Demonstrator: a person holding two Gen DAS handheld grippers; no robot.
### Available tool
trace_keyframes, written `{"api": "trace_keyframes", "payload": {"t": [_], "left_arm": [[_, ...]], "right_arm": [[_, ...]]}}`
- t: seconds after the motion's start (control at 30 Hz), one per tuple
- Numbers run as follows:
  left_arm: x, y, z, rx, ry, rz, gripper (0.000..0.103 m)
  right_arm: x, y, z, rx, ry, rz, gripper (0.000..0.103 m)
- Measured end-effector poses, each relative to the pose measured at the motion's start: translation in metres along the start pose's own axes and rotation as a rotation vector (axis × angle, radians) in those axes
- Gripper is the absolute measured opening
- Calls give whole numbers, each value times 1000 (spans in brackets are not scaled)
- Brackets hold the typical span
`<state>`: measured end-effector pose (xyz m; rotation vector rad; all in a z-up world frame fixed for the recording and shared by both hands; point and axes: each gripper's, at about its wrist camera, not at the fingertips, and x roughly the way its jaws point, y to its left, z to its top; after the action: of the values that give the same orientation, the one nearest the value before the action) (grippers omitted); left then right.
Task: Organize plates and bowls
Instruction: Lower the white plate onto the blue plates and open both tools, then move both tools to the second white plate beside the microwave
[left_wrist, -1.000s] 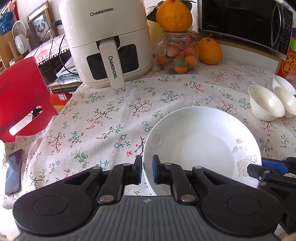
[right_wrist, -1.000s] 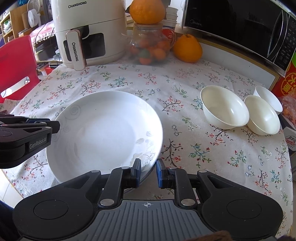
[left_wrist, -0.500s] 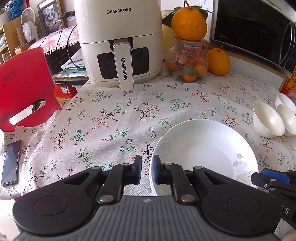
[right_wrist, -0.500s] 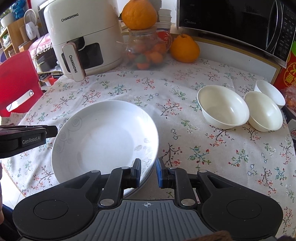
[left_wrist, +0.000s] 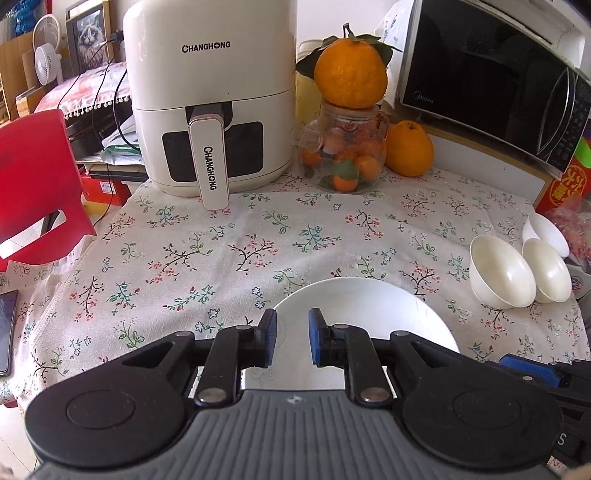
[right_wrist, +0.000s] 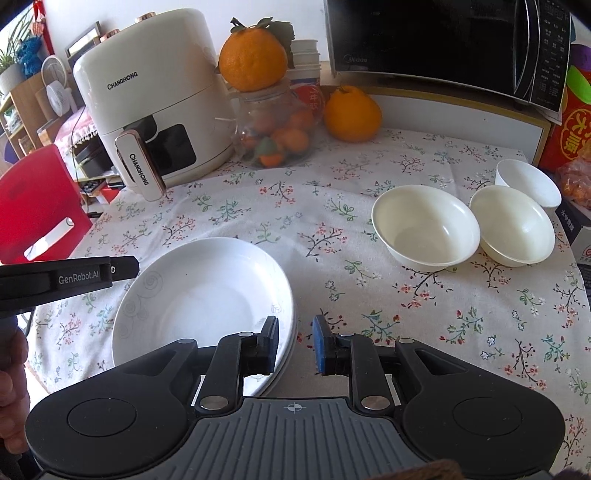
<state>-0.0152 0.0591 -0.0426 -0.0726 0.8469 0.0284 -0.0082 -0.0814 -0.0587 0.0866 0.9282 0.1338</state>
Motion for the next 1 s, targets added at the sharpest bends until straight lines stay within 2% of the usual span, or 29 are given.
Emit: {"api": "trace_keyframes", "payload": {"t": [0.2,0.33,0.47,0.53,0.6,0.73,0.87,1.0], "left_arm": [[5,-20,6,10,15,-44,21],[4,-39,14,20,1,-72,22],[7,-58,22,38,-11,-96,28],[10,-67,25,46,-11,-102,31],[15,-75,29,52,-4,-119,43],[23,-96,36,76,-16,-132,55],[37,-119,48,93,3,-174,75],[54,-144,62,103,35,-206,85]], "right_arm": [[-10,-26,10,63,-27,-3,20],[-19,-53,20,131,-61,-12,26],[-26,-81,30,207,-91,-13,27],[-29,-94,34,235,-107,-21,32],[-32,-106,38,257,-125,-32,36],[-36,-132,45,300,-152,-60,43],[-38,-165,53,338,-178,-103,52],[-44,-205,61,411,-221,-149,71]]}}
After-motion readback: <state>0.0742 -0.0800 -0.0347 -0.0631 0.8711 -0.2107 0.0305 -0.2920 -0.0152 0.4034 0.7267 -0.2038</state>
